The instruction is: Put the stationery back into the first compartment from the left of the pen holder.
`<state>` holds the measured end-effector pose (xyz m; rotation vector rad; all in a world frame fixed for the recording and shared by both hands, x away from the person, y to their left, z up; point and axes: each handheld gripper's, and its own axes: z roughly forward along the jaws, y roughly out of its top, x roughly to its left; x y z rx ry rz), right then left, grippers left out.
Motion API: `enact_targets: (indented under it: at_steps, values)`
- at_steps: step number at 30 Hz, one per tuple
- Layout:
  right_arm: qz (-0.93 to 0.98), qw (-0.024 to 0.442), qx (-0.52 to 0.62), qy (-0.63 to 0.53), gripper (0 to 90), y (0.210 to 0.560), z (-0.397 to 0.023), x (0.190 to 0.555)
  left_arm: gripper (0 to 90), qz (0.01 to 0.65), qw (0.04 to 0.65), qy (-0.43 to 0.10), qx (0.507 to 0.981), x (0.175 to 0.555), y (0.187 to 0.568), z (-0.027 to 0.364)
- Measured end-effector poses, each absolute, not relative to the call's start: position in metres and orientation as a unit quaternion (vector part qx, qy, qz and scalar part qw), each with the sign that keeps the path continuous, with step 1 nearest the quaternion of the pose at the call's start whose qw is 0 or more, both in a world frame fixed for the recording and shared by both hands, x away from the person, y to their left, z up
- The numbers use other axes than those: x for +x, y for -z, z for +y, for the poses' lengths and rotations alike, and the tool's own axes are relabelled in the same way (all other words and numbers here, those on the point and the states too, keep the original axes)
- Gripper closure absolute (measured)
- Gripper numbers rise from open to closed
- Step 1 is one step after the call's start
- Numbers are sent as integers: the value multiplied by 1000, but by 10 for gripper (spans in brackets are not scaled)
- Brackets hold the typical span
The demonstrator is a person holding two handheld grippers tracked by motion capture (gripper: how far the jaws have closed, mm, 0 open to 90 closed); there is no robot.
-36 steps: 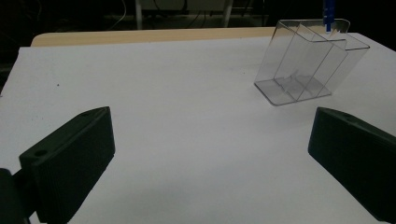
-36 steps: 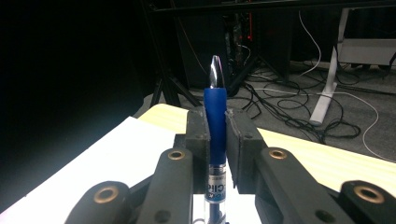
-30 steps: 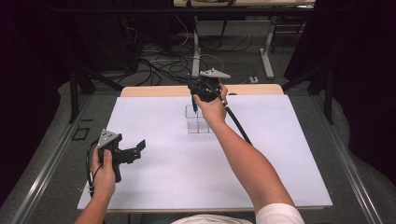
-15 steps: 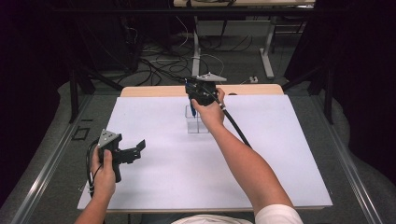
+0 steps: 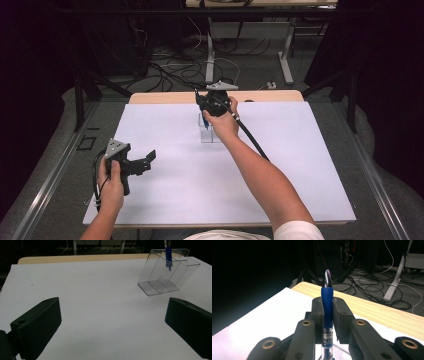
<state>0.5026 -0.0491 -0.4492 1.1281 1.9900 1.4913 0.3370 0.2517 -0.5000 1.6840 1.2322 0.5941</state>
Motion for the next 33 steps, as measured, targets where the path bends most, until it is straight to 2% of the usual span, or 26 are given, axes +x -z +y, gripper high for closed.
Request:
enact_targets:
  at_steps: [7, 16, 27, 33]
  values:
    - [715, 195, 402, -538, 766, 450, -52, 500, 3, 501, 467, -243, 687, 337, 501, 251]
    - [719, 187, 391, -544, 533, 447, -59, 491, 4, 500, 463, -244, 690, 338, 501, 251]
    - [722, 179, 381, -549, 424, 437, -78, 475, 4, 496, 461, -245, 694, 338, 501, 249]
    - [725, 171, 377, -550, 409, 434, -89, 469, 4, 495, 462, -246, 694, 340, 501, 248]
